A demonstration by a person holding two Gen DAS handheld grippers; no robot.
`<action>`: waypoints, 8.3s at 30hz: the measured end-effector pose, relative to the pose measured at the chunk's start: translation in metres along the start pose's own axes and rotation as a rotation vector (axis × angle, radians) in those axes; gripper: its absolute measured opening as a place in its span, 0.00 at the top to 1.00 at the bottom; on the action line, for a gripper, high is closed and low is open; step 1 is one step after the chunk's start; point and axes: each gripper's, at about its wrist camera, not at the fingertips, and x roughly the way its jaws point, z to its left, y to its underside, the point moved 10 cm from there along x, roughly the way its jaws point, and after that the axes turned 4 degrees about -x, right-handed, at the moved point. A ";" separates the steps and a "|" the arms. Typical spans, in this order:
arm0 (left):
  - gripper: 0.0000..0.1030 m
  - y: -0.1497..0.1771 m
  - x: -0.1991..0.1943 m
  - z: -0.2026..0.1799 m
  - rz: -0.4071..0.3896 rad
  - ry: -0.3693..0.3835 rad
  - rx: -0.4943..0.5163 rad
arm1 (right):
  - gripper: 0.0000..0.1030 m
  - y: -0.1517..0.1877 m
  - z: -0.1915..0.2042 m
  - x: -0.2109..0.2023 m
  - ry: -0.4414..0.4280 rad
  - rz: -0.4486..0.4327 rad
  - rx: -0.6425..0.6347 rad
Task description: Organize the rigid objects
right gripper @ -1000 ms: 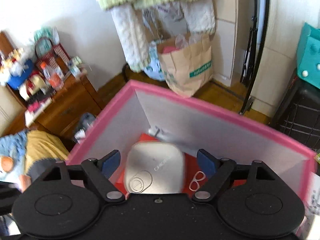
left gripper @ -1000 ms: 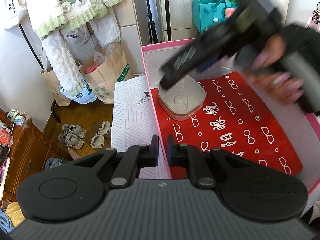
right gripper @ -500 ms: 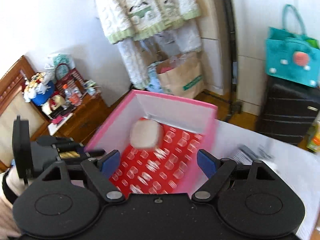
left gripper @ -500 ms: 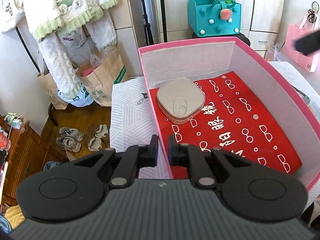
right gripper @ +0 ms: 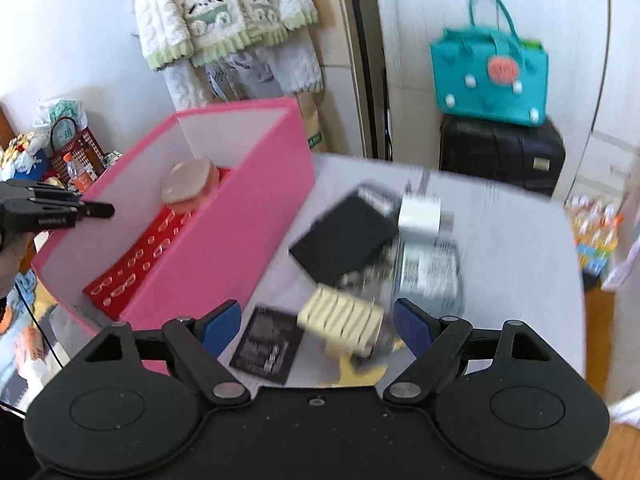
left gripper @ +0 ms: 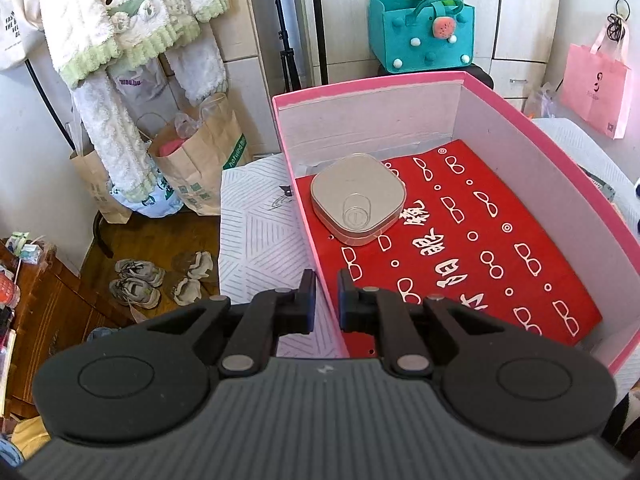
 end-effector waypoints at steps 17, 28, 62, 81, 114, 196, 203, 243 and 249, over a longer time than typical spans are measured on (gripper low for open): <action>0.91 0.002 -0.004 -0.002 -0.006 -0.016 -0.029 | 0.39 0.024 -0.004 0.048 0.189 -0.191 0.001; 0.91 0.004 -0.005 0.000 0.017 -0.015 -0.029 | 0.40 0.009 0.003 0.028 0.145 -0.247 -0.020; 0.92 0.007 -0.008 -0.003 0.015 -0.045 -0.088 | 0.39 -0.133 0.114 0.154 -0.035 0.208 -0.527; 0.91 0.007 -0.004 0.001 0.016 -0.017 -0.090 | 0.37 -0.163 0.104 0.087 -0.129 -0.055 -0.430; 0.92 0.007 -0.003 0.001 0.021 -0.024 -0.111 | 0.24 -0.023 -0.085 0.087 0.051 0.198 0.030; 0.92 0.005 -0.009 0.001 -0.006 -0.034 -0.163 | 0.49 -0.065 0.201 0.125 -0.369 0.355 -0.824; 0.92 0.006 -0.011 0.001 -0.012 -0.031 -0.167 | 0.66 -0.066 0.203 0.142 -0.246 0.325 -0.925; 0.92 0.007 -0.013 0.004 -0.024 0.009 -0.154 | 0.40 -0.040 -0.058 0.076 -0.218 0.105 0.180; 0.92 0.006 -0.014 0.003 -0.024 0.005 -0.160 | 0.39 -0.046 -0.074 0.099 -0.257 0.076 0.257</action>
